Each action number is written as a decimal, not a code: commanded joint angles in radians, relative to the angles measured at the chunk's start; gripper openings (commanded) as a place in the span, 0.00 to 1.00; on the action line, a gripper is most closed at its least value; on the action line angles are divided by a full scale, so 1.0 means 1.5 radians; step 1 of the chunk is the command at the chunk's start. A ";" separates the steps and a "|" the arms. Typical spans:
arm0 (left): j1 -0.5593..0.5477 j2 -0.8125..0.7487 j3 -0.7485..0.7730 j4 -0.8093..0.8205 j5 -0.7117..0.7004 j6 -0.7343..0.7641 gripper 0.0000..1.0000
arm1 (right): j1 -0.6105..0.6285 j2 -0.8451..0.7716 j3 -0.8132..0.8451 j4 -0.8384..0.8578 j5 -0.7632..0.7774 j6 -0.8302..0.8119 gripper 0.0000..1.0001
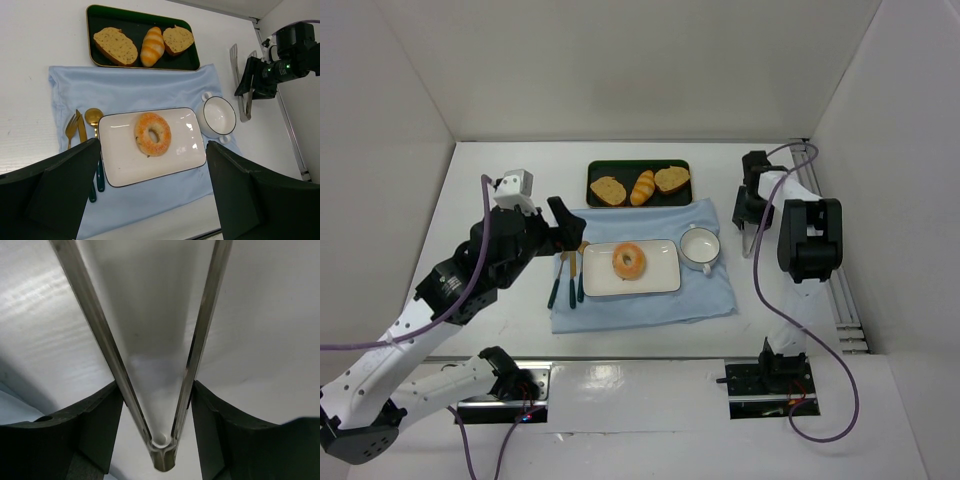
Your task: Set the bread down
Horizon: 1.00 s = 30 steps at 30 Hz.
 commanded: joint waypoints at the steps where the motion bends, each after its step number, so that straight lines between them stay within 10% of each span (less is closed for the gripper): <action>1: 0.003 -0.007 0.030 0.007 -0.019 0.020 1.00 | 0.004 0.034 0.064 -0.015 0.025 -0.004 0.62; 13: 0.003 -0.013 0.030 -0.012 -0.032 0.013 1.00 | 0.004 0.100 0.145 -0.047 0.020 -0.016 0.65; 30: 0.003 0.013 0.036 0.009 -0.013 0.020 1.00 | 0.019 -0.018 0.178 -0.092 0.085 -0.023 0.99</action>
